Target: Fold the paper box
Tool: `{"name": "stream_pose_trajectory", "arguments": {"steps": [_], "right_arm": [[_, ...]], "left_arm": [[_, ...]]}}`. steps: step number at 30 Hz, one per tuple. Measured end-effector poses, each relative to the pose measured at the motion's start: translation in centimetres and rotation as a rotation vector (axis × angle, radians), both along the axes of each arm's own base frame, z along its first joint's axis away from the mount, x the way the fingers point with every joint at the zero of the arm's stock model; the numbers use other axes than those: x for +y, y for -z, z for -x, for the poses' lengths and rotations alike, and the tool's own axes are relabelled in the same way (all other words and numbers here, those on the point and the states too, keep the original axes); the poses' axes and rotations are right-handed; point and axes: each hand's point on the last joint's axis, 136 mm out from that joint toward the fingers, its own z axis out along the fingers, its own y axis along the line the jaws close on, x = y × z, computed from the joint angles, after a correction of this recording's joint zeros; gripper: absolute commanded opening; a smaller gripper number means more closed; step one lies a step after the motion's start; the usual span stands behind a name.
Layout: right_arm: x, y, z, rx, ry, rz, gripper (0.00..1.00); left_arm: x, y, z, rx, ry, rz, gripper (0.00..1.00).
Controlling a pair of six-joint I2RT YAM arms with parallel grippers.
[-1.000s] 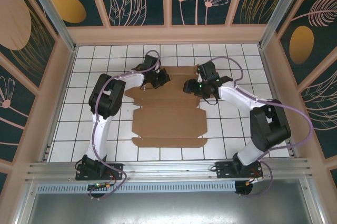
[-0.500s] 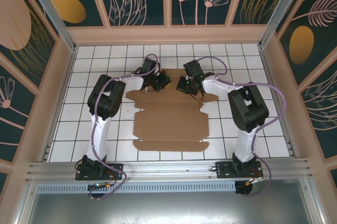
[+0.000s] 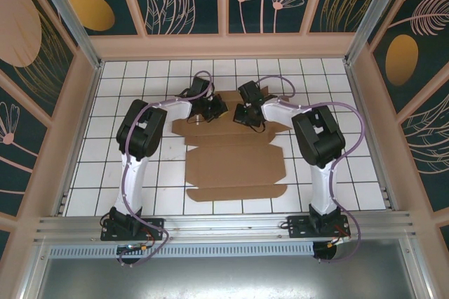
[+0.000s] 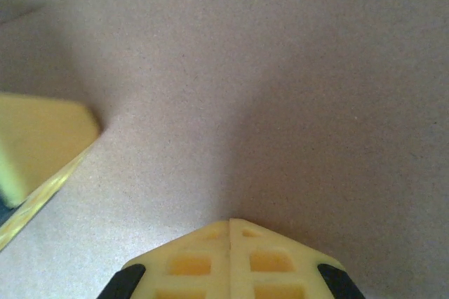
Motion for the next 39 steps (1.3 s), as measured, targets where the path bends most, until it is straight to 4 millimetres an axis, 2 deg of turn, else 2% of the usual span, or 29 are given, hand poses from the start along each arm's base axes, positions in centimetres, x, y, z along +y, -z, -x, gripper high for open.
{"name": "stream_pose_trajectory", "arguments": {"steps": [2,5,7,9,11,13,16,18,21,23,25,29,33,35,36,39], "right_arm": [[-1.3,0.0,-0.6,-0.014,0.002,0.035,0.00],[-2.2,0.0,-1.1,-0.025,-0.002,0.050,0.00],[-2.4,-0.1,-0.9,-0.033,-0.012,0.051,0.01],[-2.6,-0.3,-0.5,-0.031,-0.021,0.057,0.06],[-2.8,-0.6,-0.1,-0.031,-0.041,0.077,0.15],[-2.9,-1.3,-0.2,-0.044,-0.063,0.121,0.31],[-2.5,-3.1,-1.1,-0.093,-0.091,0.184,0.59],[-1.9,-4.7,-1.8,-0.135,-0.102,0.217,0.72],[-0.8,-6.4,-2.3,-0.186,-0.126,0.256,0.76],[0.0,-6.6,-2.3,-0.198,-0.144,0.266,0.79],[0.6,-5.8,-2.0,-0.187,-0.161,0.277,0.85],[0.6,-3.0,-1.2,-0.132,-0.188,0.325,0.86],[0.1,-0.3,-0.5,-0.084,-0.210,0.391,0.85],[0.2,-0.3,-0.6,-0.098,-0.218,0.401,0.84],[0.3,-0.2,-0.5,-0.103,-0.224,0.403,0.84],[0.4,-0.1,-0.6,-0.120,-0.240,0.400,0.83]], "left_arm": [[0.7,-0.2,-0.2,-0.012,-0.004,-0.047,0.00],[2.0,-1.2,-0.8,-0.054,-0.017,-0.116,0.02],[3.0,-3.0,-1.5,-0.099,-0.030,-0.150,0.09],[3.9,-5.1,-2.2,-0.154,-0.042,-0.172,0.17],[4.7,-7.8,-3.0,-0.213,-0.056,-0.193,0.30],[5.6,-10.8,-4.2,-0.287,-0.081,-0.210,0.39],[7.0,-14.4,-5.2,-0.367,-0.120,-0.225,0.43],[8.0,-15.6,-5.7,-0.391,-0.142,-0.234,0.43],[9.4,-16.0,-6.3,-0.394,-0.169,-0.249,0.43],[10.1,-15.7,-6.3,-0.379,-0.177,-0.260,0.43],[10.7,-15.3,-6.5,-0.367,-0.185,-0.267,0.43],[10.9,-14.7,-6.6,-0.349,-0.184,-0.282,0.45],[11.2,-14.3,-6.8,-0.346,-0.179,-0.315,0.54],[11.5,-14.2,-7.0,-0.349,-0.176,-0.330,0.59],[11.7,-14.1,-7.0,-0.348,-0.175,-0.339,0.66],[12.6,-13.4,-7.4,-0.339,-0.172,-0.357,0.71]]}}
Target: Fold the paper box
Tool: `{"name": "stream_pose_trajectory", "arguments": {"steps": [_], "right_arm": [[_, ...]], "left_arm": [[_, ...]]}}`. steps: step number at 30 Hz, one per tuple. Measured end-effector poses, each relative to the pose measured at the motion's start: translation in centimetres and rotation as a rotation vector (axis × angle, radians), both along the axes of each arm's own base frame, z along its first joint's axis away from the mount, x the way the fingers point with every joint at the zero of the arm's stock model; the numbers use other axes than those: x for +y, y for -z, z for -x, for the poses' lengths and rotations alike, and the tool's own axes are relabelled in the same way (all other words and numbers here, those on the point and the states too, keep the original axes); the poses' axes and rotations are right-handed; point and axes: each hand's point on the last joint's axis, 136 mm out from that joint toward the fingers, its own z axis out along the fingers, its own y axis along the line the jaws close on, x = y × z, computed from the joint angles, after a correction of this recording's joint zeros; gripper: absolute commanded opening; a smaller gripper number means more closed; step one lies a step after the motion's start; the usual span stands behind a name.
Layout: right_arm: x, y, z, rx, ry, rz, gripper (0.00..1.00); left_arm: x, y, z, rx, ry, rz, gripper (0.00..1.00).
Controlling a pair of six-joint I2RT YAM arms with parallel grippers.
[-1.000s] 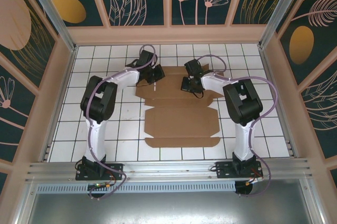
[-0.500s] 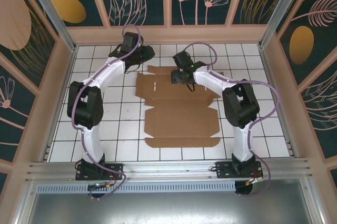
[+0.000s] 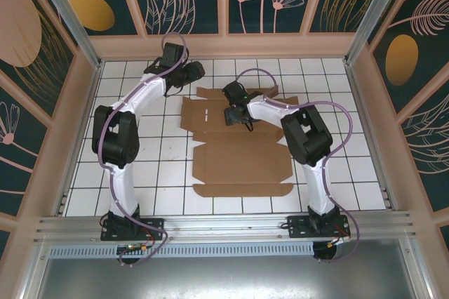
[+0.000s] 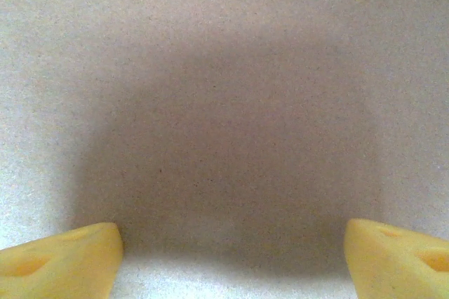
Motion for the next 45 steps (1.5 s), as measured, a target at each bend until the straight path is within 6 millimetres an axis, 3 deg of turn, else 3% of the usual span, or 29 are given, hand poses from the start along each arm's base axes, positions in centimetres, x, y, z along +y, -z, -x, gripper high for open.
{"name": "stream_pose_trajectory", "arguments": {"steps": [3,9,17,33,45], "right_arm": [[0.2,0.1,0.0,-0.008,-0.020,-0.003,0.82],[0.4,0.2,0.1,-0.017,-0.031,-0.020,0.81],[0.7,0.3,-0.1,-0.032,-0.037,-0.047,0.80],[1.0,0.2,-0.2,-0.044,-0.057,-0.058,0.79],[1.0,0.2,-0.2,-0.042,-0.059,-0.063,0.78]], "left_arm": [[0.9,1.3,-0.7,0.021,0.003,0.002,0.77],[1.5,5.3,-2.1,0.099,0.032,-0.001,0.71],[0.4,8.8,-1.3,0.183,0.092,0.014,0.69],[-2.4,10.5,-0.8,0.210,0.192,0.156,0.68],[-4.4,10.0,-0.7,0.196,0.221,0.297,0.67]]}}
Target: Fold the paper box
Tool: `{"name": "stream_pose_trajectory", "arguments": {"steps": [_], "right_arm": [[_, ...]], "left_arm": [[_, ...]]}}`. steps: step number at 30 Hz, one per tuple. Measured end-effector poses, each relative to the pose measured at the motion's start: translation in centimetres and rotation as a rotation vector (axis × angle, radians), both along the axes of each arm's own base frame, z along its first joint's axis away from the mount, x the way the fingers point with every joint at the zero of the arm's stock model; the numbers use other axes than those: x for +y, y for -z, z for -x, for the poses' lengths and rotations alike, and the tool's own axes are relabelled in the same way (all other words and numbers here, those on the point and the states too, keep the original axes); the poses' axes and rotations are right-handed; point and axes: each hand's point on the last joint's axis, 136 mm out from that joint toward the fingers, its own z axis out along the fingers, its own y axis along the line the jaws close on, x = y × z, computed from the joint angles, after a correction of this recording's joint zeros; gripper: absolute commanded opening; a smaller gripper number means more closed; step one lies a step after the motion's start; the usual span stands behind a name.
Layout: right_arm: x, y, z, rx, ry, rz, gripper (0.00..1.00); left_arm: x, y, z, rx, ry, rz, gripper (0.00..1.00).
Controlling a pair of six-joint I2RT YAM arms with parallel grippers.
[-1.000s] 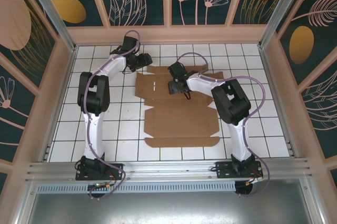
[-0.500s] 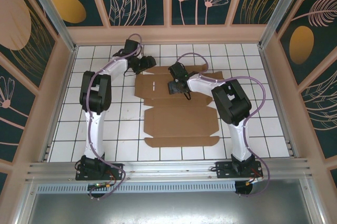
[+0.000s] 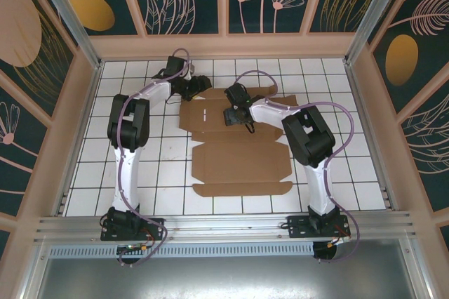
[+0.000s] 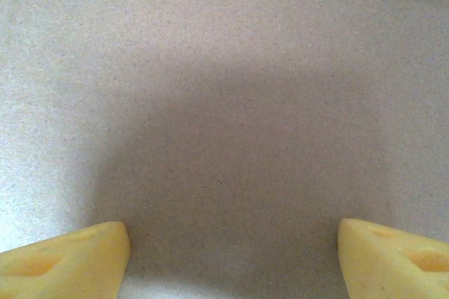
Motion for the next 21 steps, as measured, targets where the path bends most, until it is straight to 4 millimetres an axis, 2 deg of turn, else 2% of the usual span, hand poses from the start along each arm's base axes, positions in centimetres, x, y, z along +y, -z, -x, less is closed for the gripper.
{"name": "stream_pose_trajectory", "arguments": {"steps": [13,18,21], "right_arm": [[0.0,0.0,0.0,0.000,-0.006,0.003,0.78],[0.1,0.0,0.0,0.001,-0.008,0.001,0.78],[0.1,0.0,0.0,0.000,-0.011,0.001,0.77]], "left_arm": [[-4.7,-1.1,0.9,-0.015,0.043,0.083,0.66],[-4.9,0.4,1.0,0.007,0.043,0.076,0.65],[-4.6,0.3,1.2,0.002,0.039,0.077,0.65]]}}
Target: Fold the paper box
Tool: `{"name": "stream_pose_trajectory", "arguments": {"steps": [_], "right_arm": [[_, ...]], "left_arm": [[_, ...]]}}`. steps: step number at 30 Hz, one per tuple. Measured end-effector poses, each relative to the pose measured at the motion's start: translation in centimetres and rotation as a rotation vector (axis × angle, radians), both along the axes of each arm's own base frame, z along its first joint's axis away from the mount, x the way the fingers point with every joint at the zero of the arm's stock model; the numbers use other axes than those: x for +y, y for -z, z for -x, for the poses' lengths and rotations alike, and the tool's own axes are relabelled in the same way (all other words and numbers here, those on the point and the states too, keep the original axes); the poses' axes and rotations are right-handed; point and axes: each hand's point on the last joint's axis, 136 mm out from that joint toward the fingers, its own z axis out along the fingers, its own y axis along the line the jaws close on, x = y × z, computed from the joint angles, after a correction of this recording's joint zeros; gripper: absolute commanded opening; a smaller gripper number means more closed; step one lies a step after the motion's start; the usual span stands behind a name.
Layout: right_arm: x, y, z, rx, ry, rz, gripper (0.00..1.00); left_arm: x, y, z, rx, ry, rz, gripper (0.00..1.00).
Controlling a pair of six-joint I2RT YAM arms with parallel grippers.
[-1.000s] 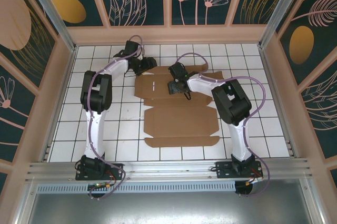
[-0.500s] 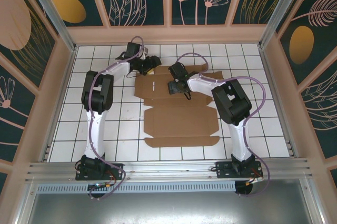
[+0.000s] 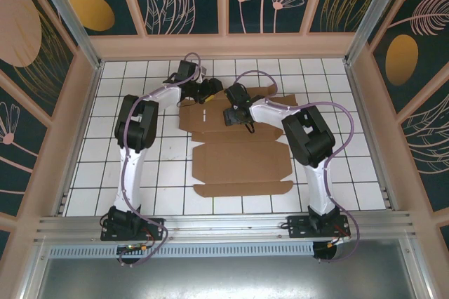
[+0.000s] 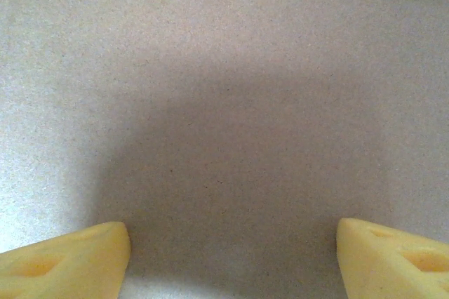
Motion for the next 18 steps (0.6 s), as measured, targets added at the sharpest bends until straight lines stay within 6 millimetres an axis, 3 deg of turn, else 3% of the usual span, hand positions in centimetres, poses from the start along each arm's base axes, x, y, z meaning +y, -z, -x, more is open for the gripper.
{"name": "stream_pose_trajectory", "arguments": {"steps": [4,9,12,15,18], "right_arm": [[0.1,0.0,0.0,0.000,-0.012,0.002,0.76],[0.1,0.0,0.0,-0.002,-0.016,0.000,0.76],[0.1,0.0,0.0,-0.006,-0.016,-0.003,0.76],[0.2,0.1,0.0,-0.009,-0.017,-0.005,0.76],[0.2,0.1,0.0,-0.009,-0.017,-0.006,0.76]], "left_arm": [[1.8,-2.2,1.5,-0.004,-0.035,-0.009,0.66],[5.1,-9.3,4.4,-0.095,-0.108,-0.023,0.66],[6.4,-12.0,7.8,-0.132,-0.129,-0.014,0.66],[7.3,-10.8,11.2,-0.100,-0.137,-0.026,0.69],[7.9,-6.7,14.4,-0.004,-0.133,-0.062,0.71]]}}
